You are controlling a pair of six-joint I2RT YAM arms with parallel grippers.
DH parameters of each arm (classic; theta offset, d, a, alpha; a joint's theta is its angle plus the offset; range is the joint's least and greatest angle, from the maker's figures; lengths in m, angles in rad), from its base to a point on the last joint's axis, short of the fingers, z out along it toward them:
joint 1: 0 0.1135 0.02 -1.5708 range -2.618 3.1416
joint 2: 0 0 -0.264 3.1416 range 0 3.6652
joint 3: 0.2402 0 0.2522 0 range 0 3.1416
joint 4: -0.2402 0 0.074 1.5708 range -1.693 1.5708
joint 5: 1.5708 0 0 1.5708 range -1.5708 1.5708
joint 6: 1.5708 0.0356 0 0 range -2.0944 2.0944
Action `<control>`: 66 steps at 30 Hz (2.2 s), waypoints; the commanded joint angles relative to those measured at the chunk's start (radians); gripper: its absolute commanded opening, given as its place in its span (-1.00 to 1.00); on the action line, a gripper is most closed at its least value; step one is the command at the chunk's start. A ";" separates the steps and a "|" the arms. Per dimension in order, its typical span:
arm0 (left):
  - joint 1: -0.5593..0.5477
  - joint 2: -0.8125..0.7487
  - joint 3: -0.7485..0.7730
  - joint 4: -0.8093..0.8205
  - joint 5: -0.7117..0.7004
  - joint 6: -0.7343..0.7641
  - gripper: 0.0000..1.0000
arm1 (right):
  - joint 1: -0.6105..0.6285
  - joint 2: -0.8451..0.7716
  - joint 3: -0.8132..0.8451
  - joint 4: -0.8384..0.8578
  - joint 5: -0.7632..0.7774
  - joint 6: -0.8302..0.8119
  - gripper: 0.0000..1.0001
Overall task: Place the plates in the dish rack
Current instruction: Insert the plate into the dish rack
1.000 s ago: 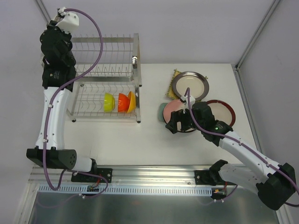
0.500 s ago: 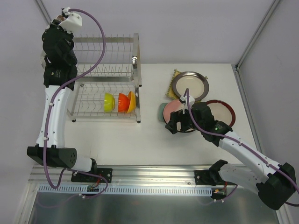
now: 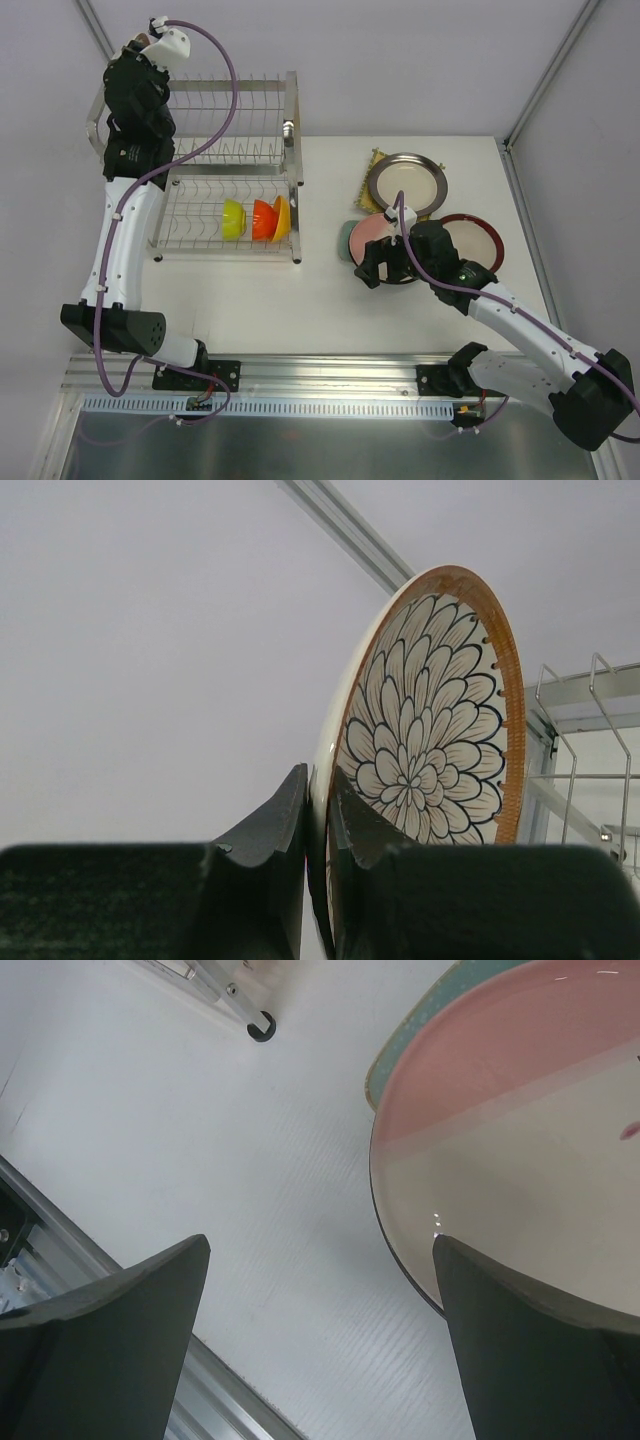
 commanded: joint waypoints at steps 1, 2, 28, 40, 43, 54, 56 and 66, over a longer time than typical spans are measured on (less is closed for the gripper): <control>0.001 -0.030 0.071 0.190 -0.036 0.039 -1.00 | 0.007 -0.024 -0.006 0.048 0.010 -0.017 0.99; 0.001 -0.032 0.074 0.192 -0.036 0.037 -1.00 | 0.007 -0.024 -0.005 0.048 0.010 -0.017 0.99; -0.004 -0.101 0.013 0.230 -0.042 0.164 -1.00 | 0.007 -0.022 -0.002 0.047 0.009 -0.015 0.99; -0.031 -0.096 0.007 0.208 -0.072 0.186 -1.00 | 0.008 -0.027 -0.005 0.048 0.012 -0.015 0.99; -0.041 -0.085 0.001 0.207 -0.103 0.201 -1.00 | 0.010 -0.030 -0.009 0.050 0.014 -0.017 0.99; -0.051 -0.039 0.014 0.196 -0.171 0.180 -1.00 | 0.024 -0.041 -0.020 0.054 0.035 -0.021 0.99; -0.051 -0.027 0.017 0.187 -0.168 0.172 -1.00 | 0.024 -0.042 -0.022 0.056 0.038 -0.021 0.99; -0.051 0.017 0.042 0.159 -0.178 0.134 -1.00 | 0.027 -0.047 -0.023 0.057 0.044 -0.024 0.99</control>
